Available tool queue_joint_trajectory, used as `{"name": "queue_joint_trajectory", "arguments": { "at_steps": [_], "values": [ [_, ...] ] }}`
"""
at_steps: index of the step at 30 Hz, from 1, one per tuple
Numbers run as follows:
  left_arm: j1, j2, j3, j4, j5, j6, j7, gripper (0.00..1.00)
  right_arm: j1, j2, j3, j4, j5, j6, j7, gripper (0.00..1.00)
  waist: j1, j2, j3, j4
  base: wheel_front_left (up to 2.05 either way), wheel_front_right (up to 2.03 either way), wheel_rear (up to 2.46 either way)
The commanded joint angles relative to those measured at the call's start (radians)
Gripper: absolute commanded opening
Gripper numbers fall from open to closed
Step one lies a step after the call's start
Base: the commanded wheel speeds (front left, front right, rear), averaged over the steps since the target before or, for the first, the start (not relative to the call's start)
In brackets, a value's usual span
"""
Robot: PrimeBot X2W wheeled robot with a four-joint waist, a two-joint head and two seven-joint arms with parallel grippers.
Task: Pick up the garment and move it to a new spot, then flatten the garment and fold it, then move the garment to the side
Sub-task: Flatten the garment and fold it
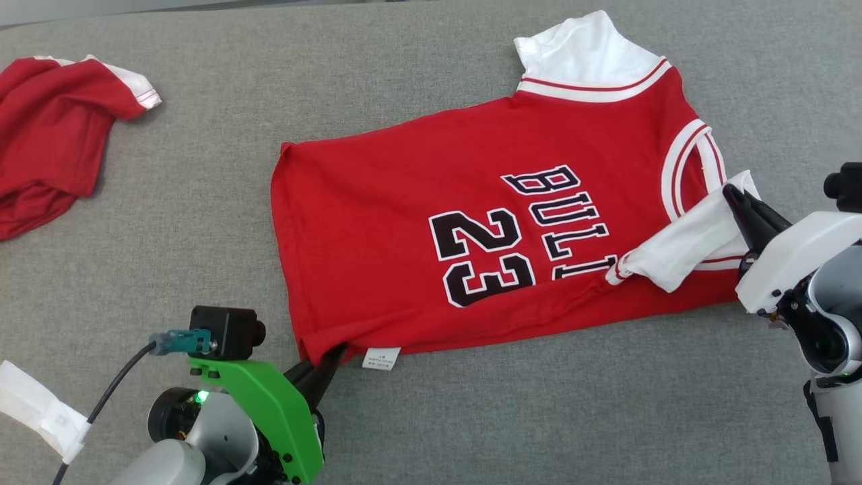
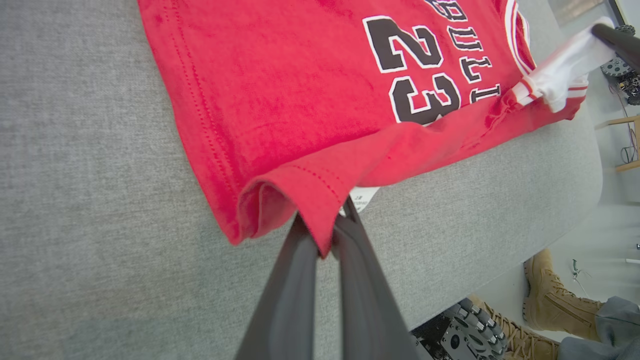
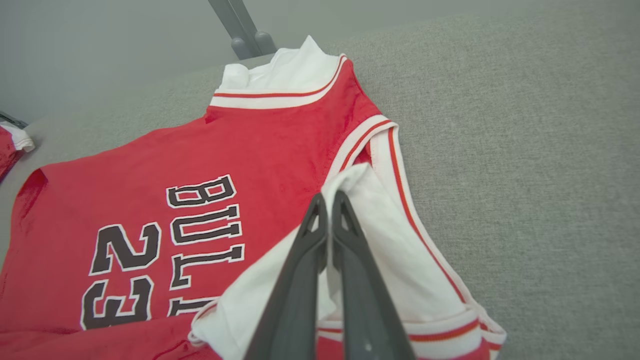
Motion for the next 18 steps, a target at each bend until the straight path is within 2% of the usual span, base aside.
{"name": "queue_joint_trajectory", "arguments": {
  "at_steps": [1,12,17,18],
  "values": [
    [-0.02,0.002,0.005,0.0,-0.006,0.002,0.009,0.0,-0.025,-0.008,0.003,0.013,-0.008,0.0,0.008,0.0,0.0,0.0,0.016,0.009,0.0,0.0,0.0],
    [-0.093,-0.006,0.006,0.043,-0.047,-0.008,0.086,0.0,-0.116,-0.054,0.056,0.098,-0.028,0.0,0.064,0.0,0.0,0.0,0.039,0.047,0.0,0.0,0.0],
    [-0.13,-0.029,0.006,0.084,-0.055,-0.008,0.107,0.0,-0.138,-0.063,0.078,0.12,-0.028,0.0,0.078,0.0,0.0,0.0,0.043,0.053,0.0,0.0,0.0],
    [-0.135,-0.035,0.008,0.093,-0.06,-0.003,0.11,0.07,-0.143,-0.062,0.084,0.124,-0.025,0.0,0.076,0.0,0.0,0.0,0.045,0.052,0.0,0.0,0.0]
  ]
}}
